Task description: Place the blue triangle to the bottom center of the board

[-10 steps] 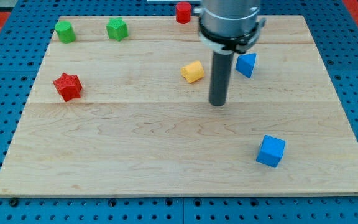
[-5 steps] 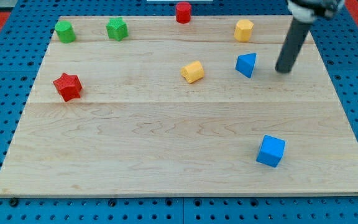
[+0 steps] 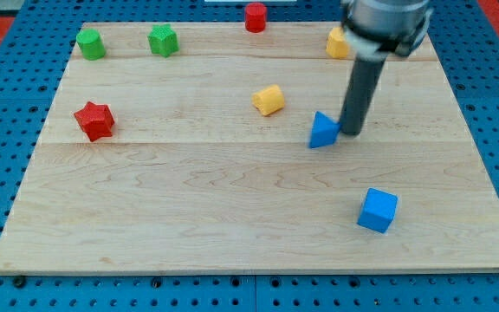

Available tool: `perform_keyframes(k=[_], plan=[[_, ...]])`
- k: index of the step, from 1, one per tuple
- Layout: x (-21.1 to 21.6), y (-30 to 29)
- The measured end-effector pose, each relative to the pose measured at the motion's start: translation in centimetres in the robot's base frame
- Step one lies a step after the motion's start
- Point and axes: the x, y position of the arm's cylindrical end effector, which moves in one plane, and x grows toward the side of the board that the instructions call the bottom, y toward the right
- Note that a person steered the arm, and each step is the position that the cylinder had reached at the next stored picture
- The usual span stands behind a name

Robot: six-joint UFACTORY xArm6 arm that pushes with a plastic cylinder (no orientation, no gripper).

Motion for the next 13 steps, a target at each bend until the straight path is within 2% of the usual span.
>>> perform_keyframes(k=[1,2,3,4,5,6,7,8,9,10,11,12,13], plan=[[2.7,-11.5],[1.4,-3.6],[-3.1,-4.6],[-5.0,-12.7],[3.7,-14.3],[-1.5,-14.1],[-5.4,-11.2],[-0.3,-8.1],[1.7,-14.5],[3.6,-14.6],[2.7,-14.2],[2.2,-17.7],[3.3,-17.7]])
